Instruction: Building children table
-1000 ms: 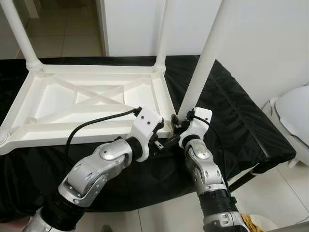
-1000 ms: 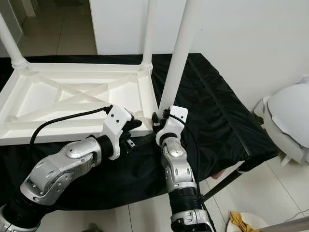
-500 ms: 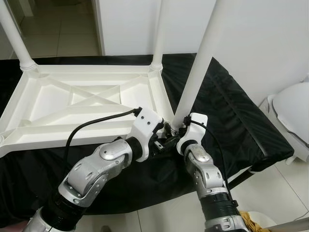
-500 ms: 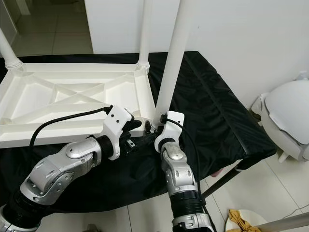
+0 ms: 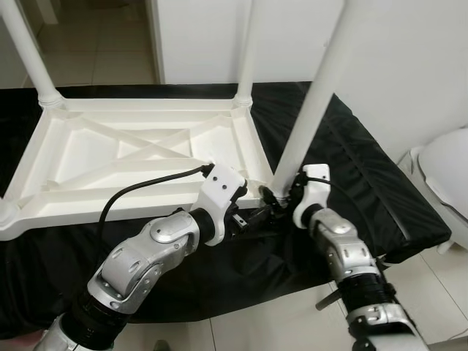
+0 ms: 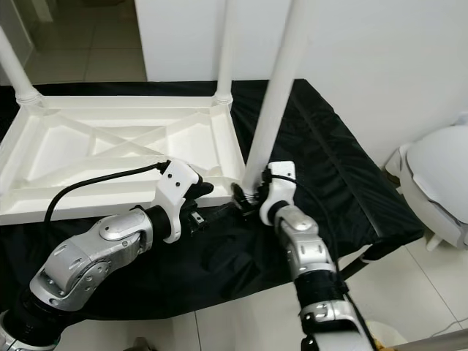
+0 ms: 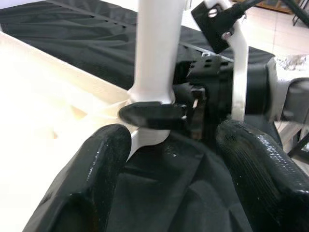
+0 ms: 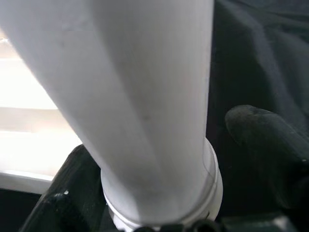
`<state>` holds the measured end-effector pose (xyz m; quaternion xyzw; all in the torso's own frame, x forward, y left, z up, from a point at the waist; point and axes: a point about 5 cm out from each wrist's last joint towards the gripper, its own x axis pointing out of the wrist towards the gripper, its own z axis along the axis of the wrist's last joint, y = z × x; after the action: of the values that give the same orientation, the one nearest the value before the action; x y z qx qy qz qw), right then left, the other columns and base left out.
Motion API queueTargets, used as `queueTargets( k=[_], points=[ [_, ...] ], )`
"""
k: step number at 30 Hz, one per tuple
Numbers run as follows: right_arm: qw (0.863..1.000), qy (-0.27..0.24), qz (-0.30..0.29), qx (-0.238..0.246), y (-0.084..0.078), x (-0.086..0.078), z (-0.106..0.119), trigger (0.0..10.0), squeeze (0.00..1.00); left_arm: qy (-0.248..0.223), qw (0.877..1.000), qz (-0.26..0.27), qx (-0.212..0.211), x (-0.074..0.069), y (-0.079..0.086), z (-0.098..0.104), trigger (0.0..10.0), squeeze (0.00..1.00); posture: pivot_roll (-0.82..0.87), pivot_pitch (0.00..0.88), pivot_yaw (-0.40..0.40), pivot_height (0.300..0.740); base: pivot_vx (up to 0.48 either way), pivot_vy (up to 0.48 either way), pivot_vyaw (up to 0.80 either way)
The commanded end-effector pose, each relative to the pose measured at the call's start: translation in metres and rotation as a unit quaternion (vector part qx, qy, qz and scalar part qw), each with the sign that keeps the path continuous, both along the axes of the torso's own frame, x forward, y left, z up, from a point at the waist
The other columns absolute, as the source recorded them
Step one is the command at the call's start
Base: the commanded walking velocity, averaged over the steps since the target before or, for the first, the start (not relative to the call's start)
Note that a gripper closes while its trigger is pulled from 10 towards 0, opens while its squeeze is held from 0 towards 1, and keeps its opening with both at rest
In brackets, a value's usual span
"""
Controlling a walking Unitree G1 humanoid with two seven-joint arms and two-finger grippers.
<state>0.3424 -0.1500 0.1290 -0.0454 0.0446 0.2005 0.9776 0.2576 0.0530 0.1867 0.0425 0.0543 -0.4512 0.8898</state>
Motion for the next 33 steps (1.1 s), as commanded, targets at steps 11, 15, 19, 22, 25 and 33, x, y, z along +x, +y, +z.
queueTargets(
  k=[11,15,19,22,25,33],
  points=[
    [0.991,-0.021,0.13,-0.004,-0.007,0.018,0.018,10.0,0.0,0.014,0.999,-0.052,0.001,-0.005,-0.001,0.0,10.0,0.0,0.02,0.037,-0.06,0.74,0.0,0.0,0.0],
    [0.987,-0.024,0.158,0.0,-0.005,0.024,0.025,10.0,0.0,0.012,0.999,-0.048,0.002,-0.004,0.001,0.001,10.0,0.0,0.02,0.036,-0.061,0.74,0.0,0.0,0.0],
    [0.984,-0.019,0.18,-0.005,-0.004,0.026,0.024,10.0,0.0,0.012,0.999,-0.046,0.002,-0.004,0.002,0.001,10.0,0.0,0.03,0.033,-0.06,0.74,0.0,0.0,0.0],
    [0.981,-0.013,0.193,-0.008,-0.004,0.028,0.022,10.0,0.0,0.012,0.999,-0.046,0.001,-0.004,0.002,0.002,10.0,0.0,0.03,0.031,-0.059,0.74,0.0,0.0,0.0],
    [0.98,0.004,0.199,-0.011,-0.006,0.03,0.02,1.5,0.0,0.012,0.999,-0.045,0.002,-0.004,0.002,0.002,10.0,0.0,0.04,0.032,-0.061,0.74,0.0,0.0,0.0],
    [0.978,0.031,0.205,-0.005,-0.011,0.029,0.012,0.0,0.0,0.012,0.999,-0.042,0.001,-0.003,0.003,0.003,10.0,0.0,0.04,0.031,-0.063,0.74,0.0,0.0,0.0]
  ],
)
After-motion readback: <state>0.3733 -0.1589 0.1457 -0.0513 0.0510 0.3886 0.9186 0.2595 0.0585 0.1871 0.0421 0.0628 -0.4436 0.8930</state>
